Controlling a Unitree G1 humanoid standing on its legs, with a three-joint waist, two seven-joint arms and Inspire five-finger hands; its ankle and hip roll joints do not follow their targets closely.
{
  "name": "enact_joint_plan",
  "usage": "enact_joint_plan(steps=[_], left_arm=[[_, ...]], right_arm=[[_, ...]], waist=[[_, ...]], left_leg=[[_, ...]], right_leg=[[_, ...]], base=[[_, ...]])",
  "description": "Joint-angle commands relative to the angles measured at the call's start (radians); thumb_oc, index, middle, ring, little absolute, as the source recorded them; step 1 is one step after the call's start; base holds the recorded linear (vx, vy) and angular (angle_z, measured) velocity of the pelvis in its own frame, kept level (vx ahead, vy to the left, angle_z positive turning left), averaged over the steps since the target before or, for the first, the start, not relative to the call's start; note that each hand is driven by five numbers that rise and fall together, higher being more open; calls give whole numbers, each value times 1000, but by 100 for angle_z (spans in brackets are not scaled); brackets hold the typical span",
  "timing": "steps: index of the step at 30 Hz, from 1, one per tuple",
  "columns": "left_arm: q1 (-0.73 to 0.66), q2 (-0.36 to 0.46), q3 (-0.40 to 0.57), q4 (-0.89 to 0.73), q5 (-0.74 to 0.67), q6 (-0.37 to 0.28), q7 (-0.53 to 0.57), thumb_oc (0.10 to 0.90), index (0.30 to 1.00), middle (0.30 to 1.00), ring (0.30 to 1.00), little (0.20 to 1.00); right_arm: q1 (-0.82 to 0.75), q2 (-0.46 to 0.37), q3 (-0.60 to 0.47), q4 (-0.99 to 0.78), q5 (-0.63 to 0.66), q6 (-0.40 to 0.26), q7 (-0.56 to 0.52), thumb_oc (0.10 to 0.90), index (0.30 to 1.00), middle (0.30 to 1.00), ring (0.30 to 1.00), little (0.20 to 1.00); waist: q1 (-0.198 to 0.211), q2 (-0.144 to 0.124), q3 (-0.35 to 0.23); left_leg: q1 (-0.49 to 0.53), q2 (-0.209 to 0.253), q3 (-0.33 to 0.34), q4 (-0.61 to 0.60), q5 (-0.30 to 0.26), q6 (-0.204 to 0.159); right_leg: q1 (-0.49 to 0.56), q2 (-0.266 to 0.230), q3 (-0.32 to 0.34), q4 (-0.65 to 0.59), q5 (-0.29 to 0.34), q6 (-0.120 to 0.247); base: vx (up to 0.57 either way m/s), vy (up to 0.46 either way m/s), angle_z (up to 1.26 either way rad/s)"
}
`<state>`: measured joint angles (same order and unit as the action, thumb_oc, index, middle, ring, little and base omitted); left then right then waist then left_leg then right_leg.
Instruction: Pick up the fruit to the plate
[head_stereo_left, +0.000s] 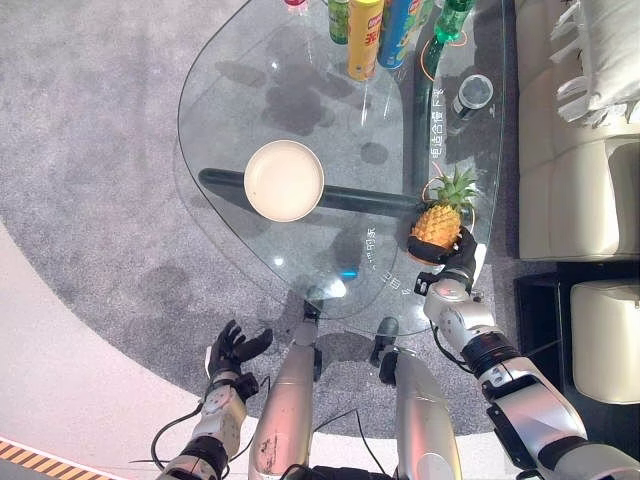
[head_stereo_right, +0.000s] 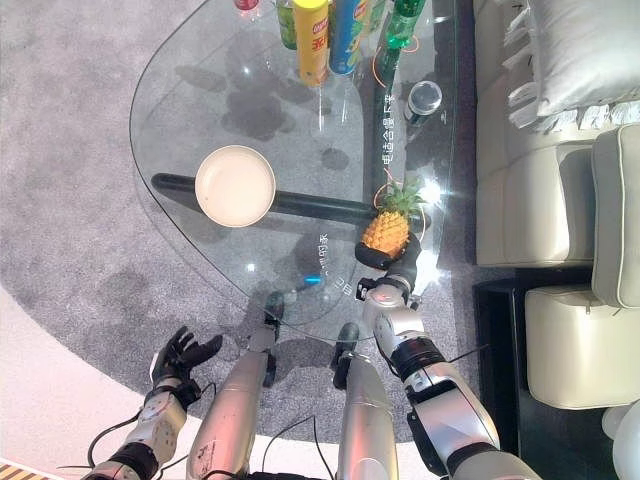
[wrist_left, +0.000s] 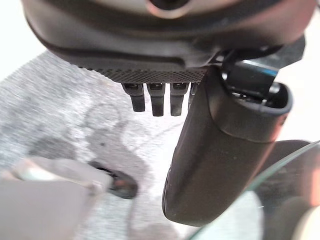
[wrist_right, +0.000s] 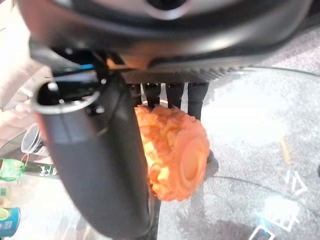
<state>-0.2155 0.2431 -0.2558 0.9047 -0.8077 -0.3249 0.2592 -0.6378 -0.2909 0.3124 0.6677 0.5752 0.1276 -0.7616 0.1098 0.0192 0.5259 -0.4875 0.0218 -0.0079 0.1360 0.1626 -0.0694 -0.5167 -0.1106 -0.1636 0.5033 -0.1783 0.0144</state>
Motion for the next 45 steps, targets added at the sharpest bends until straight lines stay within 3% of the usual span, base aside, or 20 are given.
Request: enact_joint_plan(steps=[1, 5, 12, 16, 21, 26, 31, 32, 37, 45], left_arm=[[-10, 23, 42, -55, -24, -104, 59, 800, 900, 900, 900, 900], [-8, 44, 79, -121, -33, -167, 78, 800, 900, 900, 900, 900], [0, 64, 121, -238, -30, -207, 72, 800, 900, 900, 900, 900], [17, 63, 135, -346, -45, -214, 6, 800, 900, 900, 900, 900], [37, 72, 108, -556, -57, -123, -84, 800, 900, 900, 900, 900], [38, 104, 39, -743, -193, 33, -282, 800, 900, 900, 900, 900], [32, 146, 11, -813, -260, 85, -366, 800, 900, 900, 900, 900], [22, 172, -4, -841, -317, 122, -431, 800, 900, 900, 900, 900], [-2, 207, -32, -875, -348, 172, -499, 800, 900, 900, 900, 900], [-23, 239, -72, -906, -368, 247, -550, 800, 900, 900, 900, 900]], right_arm=[[10, -21, -26, -170, -75, -99, -21, 100, 300, 300, 300, 200], [75, -26, -48, -311, -134, -130, 17, 100, 300, 300, 300, 200], [143, -26, -79, -487, -222, -153, 100, 100, 300, 300, 300, 200], [189, -24, -90, -589, -287, -185, 197, 100, 300, 300, 300, 200], [201, -42, -83, -670, -388, -236, 335, 100, 300, 300, 300, 200], [181, -108, -60, -721, -460, -292, 462, 100, 300, 300, 300, 200], [185, -157, -47, -746, -451, -324, 558, 100, 300, 300, 300, 200], [185, -190, -26, -771, -446, -346, 630, 100, 300, 300, 300, 200], [162, -238, 23, -813, -451, -375, 745, 100, 300, 300, 300, 200], [127, -296, 108, -882, -435, -365, 867, 100, 300, 300, 300, 200]], waist=[[-13, -30, -6], [-30, -38, -6], [-43, -43, -6], [-49, -40, -6], [-45, -36, -6], [-48, -29, -6], [-55, -28, -6], [-60, -29, -6], [-62, -34, -6], [-61, -41, -6]], left_leg=[[38, -55, 45, 127, -168, 57], [71, -45, 50, 129, -171, 57], [110, -37, 53, 135, -175, 59], [127, -34, 54, 144, -177, 61], [132, -36, 53, 155, -182, 65], [121, -38, 61, 169, -185, 69], [119, -38, 69, 176, -189, 71], [116, -38, 73, 184, -190, 73], [107, -38, 77, 202, -195, 73], [102, -44, 77, 208, -199, 76]], right_leg=[[92, 4, -30, -264, 187, 19], [127, 11, -30, -261, 175, 14], [168, 19, -27, -253, 160, 10], [189, 20, -25, -251, 157, 10], [202, 18, -29, -252, 159, 10], [196, 14, -26, -252, 168, 15], [196, 12, -22, -253, 171, 18], [194, 9, -18, -251, 174, 20], [187, 4, -14, -244, 177, 25], [182, 2, -5, -244, 180, 31]], base=[[12, -35, -1], [17, -28, -1], [30, -26, 0], [33, -13, 0], [8, -7, 0], [0, 0, 0], [-1, 18, -3], [-1, 23, -7], [0, 5, -1], [0, 0, 0]])
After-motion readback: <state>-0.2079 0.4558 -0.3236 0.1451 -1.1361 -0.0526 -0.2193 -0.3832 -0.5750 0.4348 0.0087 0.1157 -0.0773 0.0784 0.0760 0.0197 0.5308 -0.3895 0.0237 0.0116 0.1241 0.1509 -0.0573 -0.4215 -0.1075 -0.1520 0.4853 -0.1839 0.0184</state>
